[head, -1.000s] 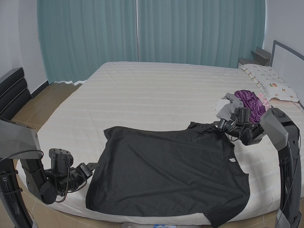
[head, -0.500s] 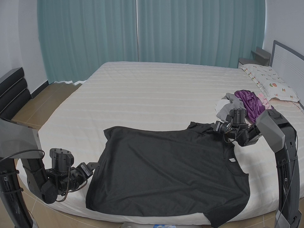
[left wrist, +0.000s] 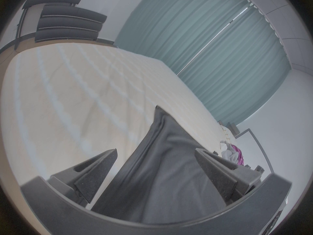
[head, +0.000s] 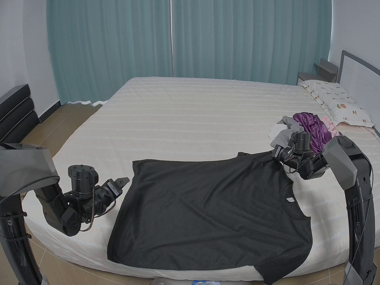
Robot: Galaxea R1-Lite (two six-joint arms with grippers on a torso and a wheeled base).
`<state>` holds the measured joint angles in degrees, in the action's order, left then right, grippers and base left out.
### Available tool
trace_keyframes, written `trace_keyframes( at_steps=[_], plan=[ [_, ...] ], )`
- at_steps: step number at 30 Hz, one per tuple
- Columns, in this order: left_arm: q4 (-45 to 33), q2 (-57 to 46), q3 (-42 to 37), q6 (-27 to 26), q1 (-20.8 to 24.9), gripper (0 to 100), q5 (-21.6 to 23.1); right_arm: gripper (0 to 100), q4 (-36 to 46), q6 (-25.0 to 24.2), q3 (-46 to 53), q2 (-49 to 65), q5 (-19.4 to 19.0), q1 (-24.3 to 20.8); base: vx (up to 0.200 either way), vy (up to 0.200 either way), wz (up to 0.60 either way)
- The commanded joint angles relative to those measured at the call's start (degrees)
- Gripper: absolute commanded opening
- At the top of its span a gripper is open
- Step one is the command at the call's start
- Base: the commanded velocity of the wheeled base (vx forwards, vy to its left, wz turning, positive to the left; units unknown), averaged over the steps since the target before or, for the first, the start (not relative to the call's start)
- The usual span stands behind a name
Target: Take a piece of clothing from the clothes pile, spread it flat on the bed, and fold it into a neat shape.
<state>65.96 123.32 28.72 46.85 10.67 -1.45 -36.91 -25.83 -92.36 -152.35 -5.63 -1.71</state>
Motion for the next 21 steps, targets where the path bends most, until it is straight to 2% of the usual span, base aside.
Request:
trace_keyframes(
  at_steps=[1, 4, 5, 7, 11, 21],
  plan=[
    [-6.5, 7.0, 16.0, -1.0, -1.2, 100, -0.4, 0, -1.1, -3.6, -0.6, -0.1, 1.5, 1.4, 0.000, 0.000, 0.00],
    [-13.1, 9.7, 24.3, -1.0, -1.6, 100, -0.5, 0, -1.1, -3.8, -0.3, -0.2, 2.1, 1.4, 0.000, 0.000, 0.00],
    [-13.1, 9.7, 24.3, -1.0, -1.6, 100, -0.5, 0, -1.1, -3.8, -0.3, -0.2, 2.1, 1.4, 0.000, 0.000, 0.00],
    [-18.9, 12.8, 32.8, -1.0, -2.3, 100, -0.6, 0, -1.1, -4.0, -0.5, -0.3, 3.0, 1.7, 0.000, 0.000, 0.00],
    [-25.1, 17.5, 42.8, -1.1, -2.3, 100, -2.3, 0, -1.7, -4.1, -0.6, -0.5, 3.9, 1.8, 0.000, 0.000, 0.00],
    [-34.9, 25.8, 59.1, -1.1, -1.4, 100, -3.2, 0, -3.5, -4.1, -0.3, -1.5, 5.6, 1.3, 0.000, 0.000, 0.00]
  ],
)
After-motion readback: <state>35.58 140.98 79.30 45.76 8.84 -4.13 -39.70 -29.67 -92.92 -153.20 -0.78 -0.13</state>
